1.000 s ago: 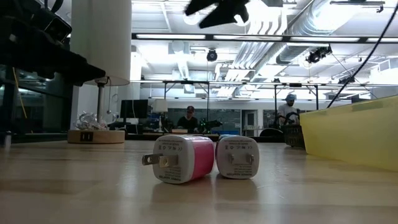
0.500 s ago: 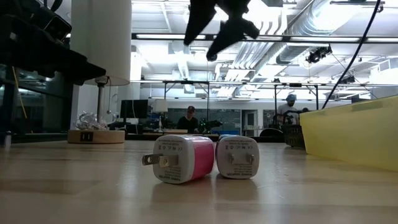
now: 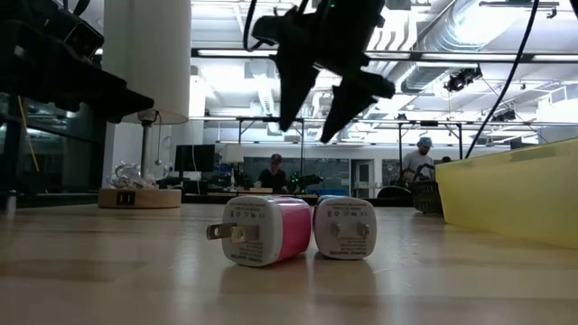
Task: Pick & Place Office items
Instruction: Put the light blue charger adapter into the yellow bin
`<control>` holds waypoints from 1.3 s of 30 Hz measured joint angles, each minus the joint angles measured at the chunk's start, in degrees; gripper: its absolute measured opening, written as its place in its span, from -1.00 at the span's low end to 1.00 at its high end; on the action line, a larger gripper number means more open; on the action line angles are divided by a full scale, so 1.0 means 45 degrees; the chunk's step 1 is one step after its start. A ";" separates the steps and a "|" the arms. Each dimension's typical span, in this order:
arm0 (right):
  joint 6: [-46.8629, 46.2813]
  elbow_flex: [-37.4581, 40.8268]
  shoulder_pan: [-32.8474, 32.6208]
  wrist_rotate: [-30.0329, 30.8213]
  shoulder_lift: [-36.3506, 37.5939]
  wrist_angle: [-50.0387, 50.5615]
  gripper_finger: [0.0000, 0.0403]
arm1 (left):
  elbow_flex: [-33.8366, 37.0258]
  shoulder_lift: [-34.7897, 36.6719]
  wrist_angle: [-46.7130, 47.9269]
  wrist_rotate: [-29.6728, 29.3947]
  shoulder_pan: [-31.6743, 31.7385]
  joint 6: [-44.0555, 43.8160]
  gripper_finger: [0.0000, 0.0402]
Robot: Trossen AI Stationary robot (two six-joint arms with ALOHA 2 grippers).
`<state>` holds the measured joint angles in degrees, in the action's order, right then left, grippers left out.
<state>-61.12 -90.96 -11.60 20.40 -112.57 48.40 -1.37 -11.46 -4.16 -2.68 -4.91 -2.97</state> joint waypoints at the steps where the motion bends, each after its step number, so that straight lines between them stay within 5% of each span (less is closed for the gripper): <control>1: -0.0181 -0.0028 -0.0009 0.0007 -0.0175 0.0022 0.41 | 0.0001 0.0000 0.0000 0.0004 0.0000 0.0002 0.46; 18: -0.2132 -0.0011 -0.0362 -0.0603 -0.1255 0.0949 0.41 | 0.0000 0.0000 -0.0063 0.0010 0.0000 0.0000 0.46; 39: -0.2182 0.0060 -0.0308 -0.0808 -0.1758 0.1206 0.41 | 0.0000 -0.0010 -0.0053 0.0010 0.0000 0.0001 0.46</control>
<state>-70.94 -90.69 -12.99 16.77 -120.49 53.83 -1.37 -11.51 -4.40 -2.63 -4.91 -2.97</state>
